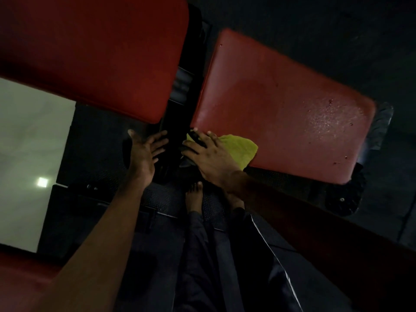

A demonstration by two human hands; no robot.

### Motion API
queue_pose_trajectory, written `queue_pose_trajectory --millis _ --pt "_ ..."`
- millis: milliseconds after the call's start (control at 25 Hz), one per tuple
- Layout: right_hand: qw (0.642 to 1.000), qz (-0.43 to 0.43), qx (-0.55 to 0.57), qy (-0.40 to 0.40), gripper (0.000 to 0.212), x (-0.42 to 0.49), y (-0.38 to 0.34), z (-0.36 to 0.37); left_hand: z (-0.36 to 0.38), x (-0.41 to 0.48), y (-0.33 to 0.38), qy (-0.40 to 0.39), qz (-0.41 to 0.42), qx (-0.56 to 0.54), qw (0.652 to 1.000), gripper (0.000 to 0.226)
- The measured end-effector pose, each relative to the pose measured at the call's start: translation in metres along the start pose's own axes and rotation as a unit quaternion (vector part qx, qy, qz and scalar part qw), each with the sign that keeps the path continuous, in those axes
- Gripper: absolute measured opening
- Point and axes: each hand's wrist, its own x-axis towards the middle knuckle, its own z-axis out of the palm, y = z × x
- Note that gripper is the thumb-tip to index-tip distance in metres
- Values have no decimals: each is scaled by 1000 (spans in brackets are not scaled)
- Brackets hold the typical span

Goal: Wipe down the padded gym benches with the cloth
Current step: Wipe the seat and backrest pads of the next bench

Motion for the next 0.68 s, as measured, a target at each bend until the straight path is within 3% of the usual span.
queue_pose_trajectory --millis 200,280,360,440,560,680 --pt "995 -98 4 32 34 -11 27 6 5 2 -1 -7 -11 -8 1000 80" --pt "992 -122 -13 32 38 -46 59 10 15 -1 -3 -24 -8 22 999 71" --pt "994 -104 -20 9 55 -75 89 11 33 -9 -4 -48 5 71 996 55" --pt "998 -54 -8 -12 73 -84 104 7 51 -11 -9 -40 40 104 993 39" --pt "992 83 88 34 70 -60 104 -4 64 -5 -21 -1 140 232 963 51" --pt "937 281 197 68 63 -17 98 -16 63 1 -32 4 172 279 945 61"
